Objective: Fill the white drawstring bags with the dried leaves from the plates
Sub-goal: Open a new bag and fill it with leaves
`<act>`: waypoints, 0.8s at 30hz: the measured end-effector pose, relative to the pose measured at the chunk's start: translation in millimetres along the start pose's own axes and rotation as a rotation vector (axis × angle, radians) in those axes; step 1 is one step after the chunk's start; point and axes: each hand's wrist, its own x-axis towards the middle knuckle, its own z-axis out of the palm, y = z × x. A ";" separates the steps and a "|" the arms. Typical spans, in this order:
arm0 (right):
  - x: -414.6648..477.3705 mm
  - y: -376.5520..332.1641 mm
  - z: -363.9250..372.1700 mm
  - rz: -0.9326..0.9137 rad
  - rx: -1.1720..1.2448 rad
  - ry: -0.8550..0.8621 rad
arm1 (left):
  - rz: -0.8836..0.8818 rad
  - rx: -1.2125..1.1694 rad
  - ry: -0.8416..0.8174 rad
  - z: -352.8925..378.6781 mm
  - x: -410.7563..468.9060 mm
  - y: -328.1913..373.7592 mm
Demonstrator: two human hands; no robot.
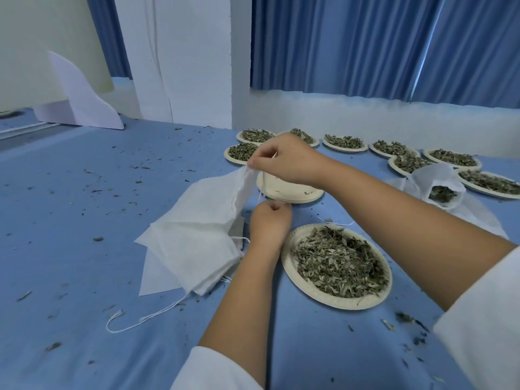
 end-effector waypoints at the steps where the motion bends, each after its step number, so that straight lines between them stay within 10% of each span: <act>1: 0.0 -0.1 -0.1 0.028 0.035 0.065 | -0.007 -0.032 0.005 -0.3 0.1 0.1; 10: 2.5 -1.0 -16.6 0.118 0.328 0.530 | -0.125 -0.592 0.016 -5.0 1.6 17.2; 18: 0.9 6.1 -11.7 0.281 0.728 0.204 | -0.272 -0.900 -0.197 -11.4 -1.9 20.4; 24: 1.1 12.3 8.4 0.366 0.908 0.033 | -0.278 -1.163 -0.061 -18.6 2.1 18.9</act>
